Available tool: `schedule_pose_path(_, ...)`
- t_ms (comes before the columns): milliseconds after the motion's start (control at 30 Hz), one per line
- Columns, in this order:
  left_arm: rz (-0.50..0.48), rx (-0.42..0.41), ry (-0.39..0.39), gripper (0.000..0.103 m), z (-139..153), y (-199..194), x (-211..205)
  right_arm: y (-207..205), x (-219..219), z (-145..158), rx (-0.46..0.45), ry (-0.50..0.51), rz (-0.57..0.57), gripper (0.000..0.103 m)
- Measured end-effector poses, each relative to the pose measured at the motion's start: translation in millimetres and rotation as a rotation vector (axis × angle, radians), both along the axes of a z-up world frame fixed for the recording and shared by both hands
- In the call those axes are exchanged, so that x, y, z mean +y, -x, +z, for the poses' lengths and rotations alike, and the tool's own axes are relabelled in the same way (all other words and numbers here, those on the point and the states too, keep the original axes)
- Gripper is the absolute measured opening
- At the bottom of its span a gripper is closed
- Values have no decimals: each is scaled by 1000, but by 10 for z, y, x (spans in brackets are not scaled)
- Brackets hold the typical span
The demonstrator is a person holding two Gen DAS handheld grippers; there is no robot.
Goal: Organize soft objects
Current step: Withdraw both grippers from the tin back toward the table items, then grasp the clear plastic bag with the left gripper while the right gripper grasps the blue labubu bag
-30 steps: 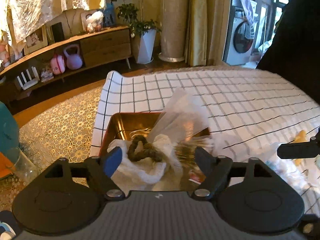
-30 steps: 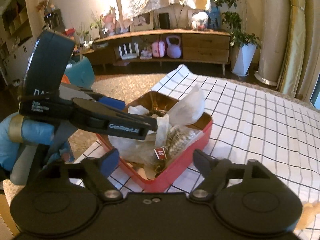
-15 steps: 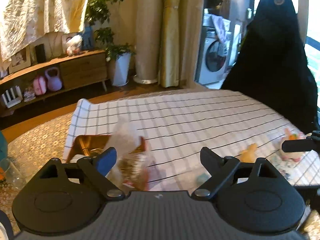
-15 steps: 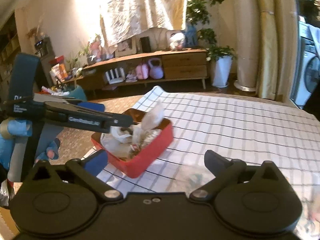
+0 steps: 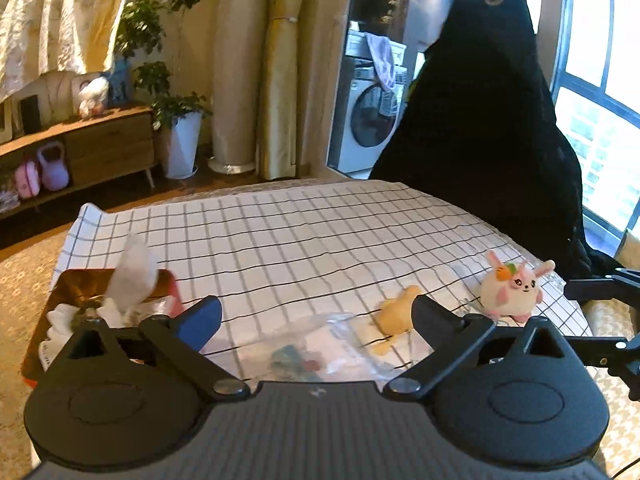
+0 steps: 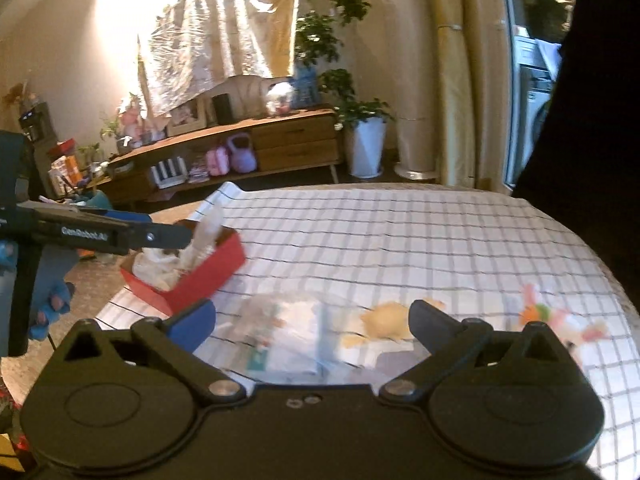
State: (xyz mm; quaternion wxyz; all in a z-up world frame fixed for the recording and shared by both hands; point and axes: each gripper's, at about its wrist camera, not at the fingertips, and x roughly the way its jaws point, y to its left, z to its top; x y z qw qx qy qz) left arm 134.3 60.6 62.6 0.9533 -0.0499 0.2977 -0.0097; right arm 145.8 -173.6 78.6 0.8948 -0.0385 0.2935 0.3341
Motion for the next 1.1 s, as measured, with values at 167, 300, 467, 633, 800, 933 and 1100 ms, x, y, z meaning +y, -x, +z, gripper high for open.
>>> schedule_pose_path(167, -32, 6, 4, 103, -149, -61, -251, -3, -313, -226, 0, 28, -72, 103)
schedule_pose_path(300, -15, 3, -6, 103, -293, -109, -439, -37, -485, -402, 0, 51, -113, 103)
schedule_pose_path(467, 14, 43, -51, 103, -529, -275, -638, -117, -658, -641, 18, 72, -149, 103)
schedule_pose_path(633, -2, 81, -52, 103, -763, -402, -713, -259, -716, -859, 56, 77, -180, 103)
schedule_pose_path(800, 14, 108, -48, 103, -992, -558, -696, -449, -711, -1073, 102, 102, -189, 103)
schedule_pose_path(933, 47, 151, -72, 103, -1172, -702, -641, -578, -655, -1196, 123, 125, -190, 102)
schedule_pose_path(1100, 67, 196, -94, 103, -1365, -826, -591, -692, -578, -1334, 145, 152, -188, 102)
